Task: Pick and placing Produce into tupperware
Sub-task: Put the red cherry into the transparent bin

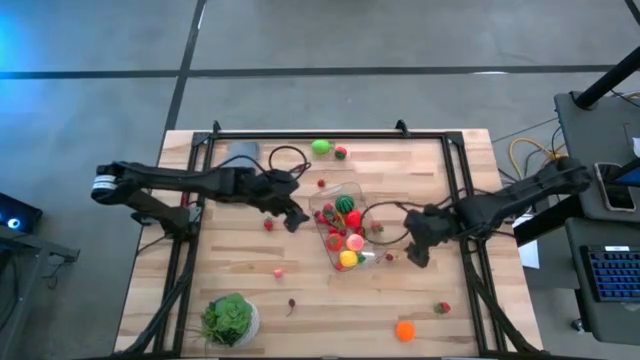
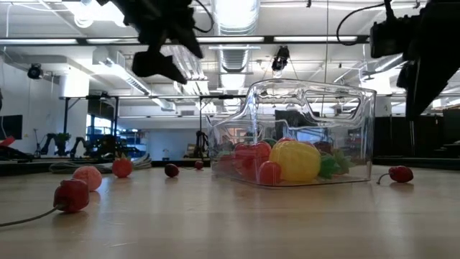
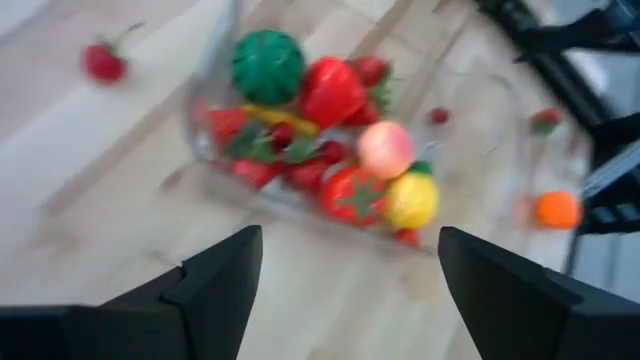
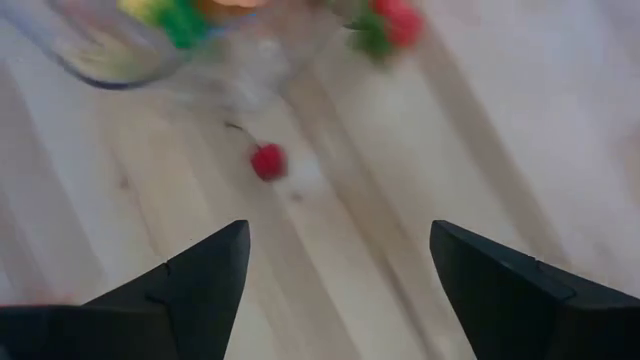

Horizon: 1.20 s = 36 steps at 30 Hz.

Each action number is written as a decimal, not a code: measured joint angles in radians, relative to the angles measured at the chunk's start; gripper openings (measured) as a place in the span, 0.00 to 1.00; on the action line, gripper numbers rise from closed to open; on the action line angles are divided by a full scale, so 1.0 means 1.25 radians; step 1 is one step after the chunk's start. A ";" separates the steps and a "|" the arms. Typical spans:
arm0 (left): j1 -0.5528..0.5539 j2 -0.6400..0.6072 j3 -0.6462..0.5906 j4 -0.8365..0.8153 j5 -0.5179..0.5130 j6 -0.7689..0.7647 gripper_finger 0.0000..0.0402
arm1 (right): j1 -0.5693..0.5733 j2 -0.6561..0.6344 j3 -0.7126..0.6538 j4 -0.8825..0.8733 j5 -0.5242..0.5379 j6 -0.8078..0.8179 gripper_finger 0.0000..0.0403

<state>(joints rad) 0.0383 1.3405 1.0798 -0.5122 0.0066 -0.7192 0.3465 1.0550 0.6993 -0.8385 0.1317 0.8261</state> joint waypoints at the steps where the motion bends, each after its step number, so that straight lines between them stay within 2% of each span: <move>1: 0.000 -0.011 0.000 -0.034 -0.008 0.008 0.72 | 0.005 0.014 -0.010 0.029 0.000 0.010 0.75; 3: 0.001 -0.036 0.000 -0.084 -0.021 0.027 0.72 | 0.013 0.044 -0.018 0.071 0.000 0.033 0.75; 8: -0.001 -0.093 -0.008 -0.172 -0.086 0.061 0.72 | 0.042 0.115 -0.013 0.074 0.008 0.102 0.75; 15: -0.001 -0.166 -0.052 -0.189 -0.154 0.143 0.72 | 0.096 0.215 0.019 0.119 0.023 0.156 0.75; 22: -0.001 -0.207 -0.086 -0.183 -0.224 0.162 0.72 | 0.177 0.307 0.059 0.111 0.147 0.118 0.75; 26: -0.001 -0.213 -0.098 -0.176 -0.231 0.163 0.72 | 0.190 0.351 0.058 0.113 0.184 0.114 0.75; 36: 0.000 -0.202 -0.100 -0.166 -0.235 0.198 0.72 | 0.186 0.396 0.059 0.225 0.164 0.051 0.75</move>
<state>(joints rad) 0.0383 1.0887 0.9550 -0.7199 -0.2867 -0.4717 0.5791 1.5498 0.7726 -0.5567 0.3362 0.8895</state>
